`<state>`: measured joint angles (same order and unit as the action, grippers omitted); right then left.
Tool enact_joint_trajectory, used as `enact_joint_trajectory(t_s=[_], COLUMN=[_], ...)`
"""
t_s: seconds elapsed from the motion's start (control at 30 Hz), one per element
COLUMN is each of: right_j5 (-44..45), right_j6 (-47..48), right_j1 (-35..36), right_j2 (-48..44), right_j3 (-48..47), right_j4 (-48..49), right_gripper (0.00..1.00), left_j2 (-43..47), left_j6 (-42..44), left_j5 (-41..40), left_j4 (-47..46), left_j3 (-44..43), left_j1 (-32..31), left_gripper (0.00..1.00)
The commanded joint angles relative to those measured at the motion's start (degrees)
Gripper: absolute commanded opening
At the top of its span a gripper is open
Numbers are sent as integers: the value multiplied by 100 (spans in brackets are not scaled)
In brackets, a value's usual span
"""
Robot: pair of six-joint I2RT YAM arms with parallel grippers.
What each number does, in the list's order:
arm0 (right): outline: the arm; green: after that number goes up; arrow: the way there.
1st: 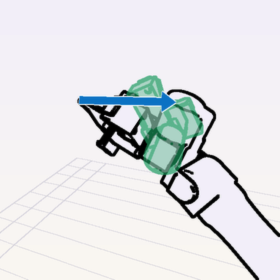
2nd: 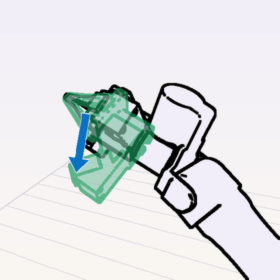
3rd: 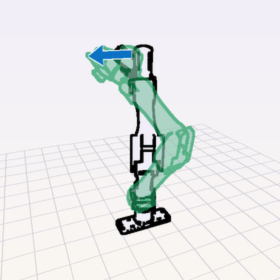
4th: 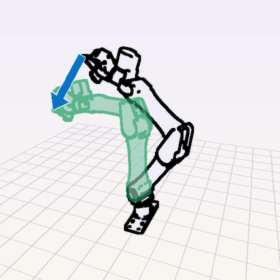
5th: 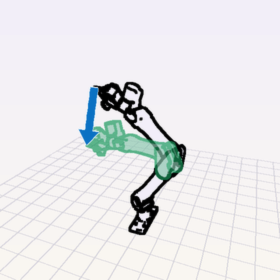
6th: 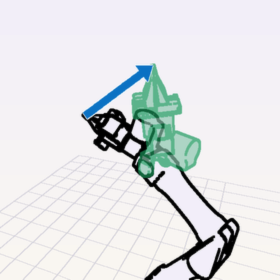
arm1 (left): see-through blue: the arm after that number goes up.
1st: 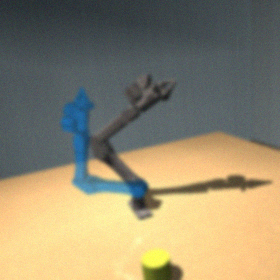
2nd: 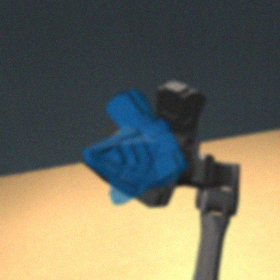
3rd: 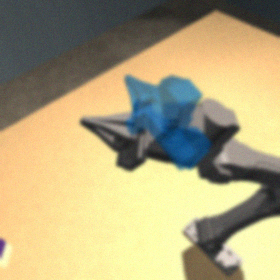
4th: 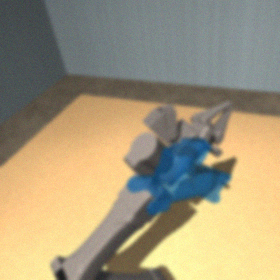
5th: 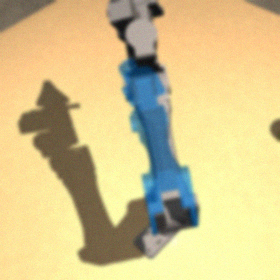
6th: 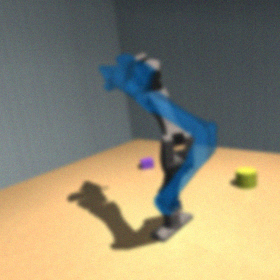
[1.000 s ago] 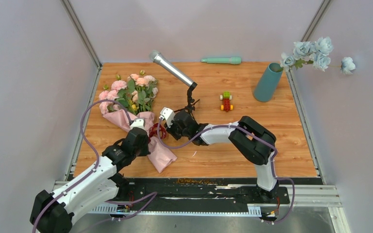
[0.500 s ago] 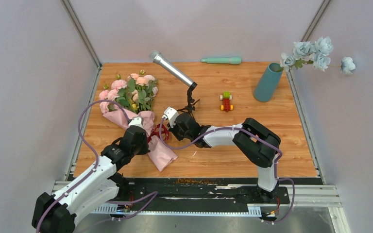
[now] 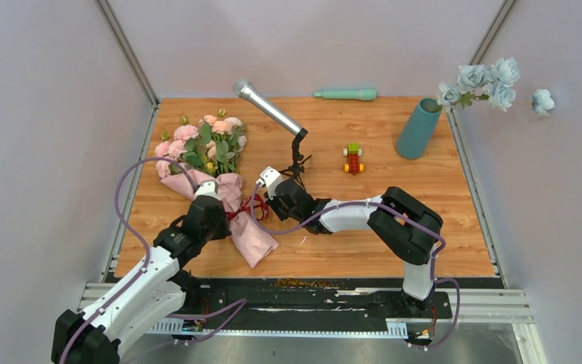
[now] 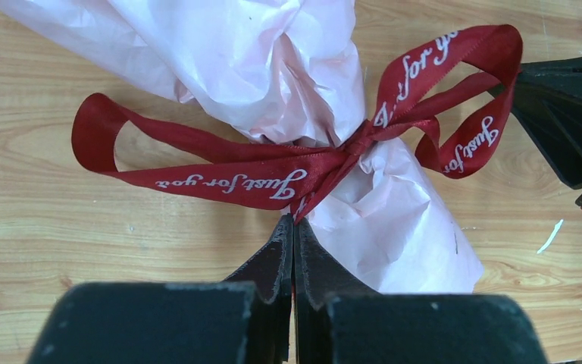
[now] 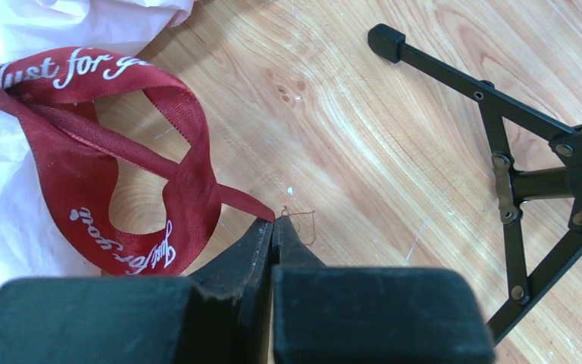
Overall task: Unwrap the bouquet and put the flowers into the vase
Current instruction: Untie the ribbon from the wrapping paper.
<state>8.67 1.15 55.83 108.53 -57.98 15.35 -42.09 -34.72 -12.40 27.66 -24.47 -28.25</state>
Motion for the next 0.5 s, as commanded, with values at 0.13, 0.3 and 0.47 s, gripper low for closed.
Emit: enact_joint_trajectory(t_s=[0.13, 0.3, 0.47], right_j5=[457, 669, 771], right_j6=[-80, -299, -341], right_j1=[-37, -36, -36], right_j2=[-286, -346, -419], right_j3=[117, 144, 198], right_j4=[30, -34, -85], right_gripper=[0, 0, 0], left_j2=[83, 122, 139], left_j6=[-10, -28, -14], left_j5=[-79, -38, 50], left_j4=[58, 5, -45], left_j3=[-23, 13, 46], left_j1=[136, 226, 350], left_gripper=[0, 0, 0])
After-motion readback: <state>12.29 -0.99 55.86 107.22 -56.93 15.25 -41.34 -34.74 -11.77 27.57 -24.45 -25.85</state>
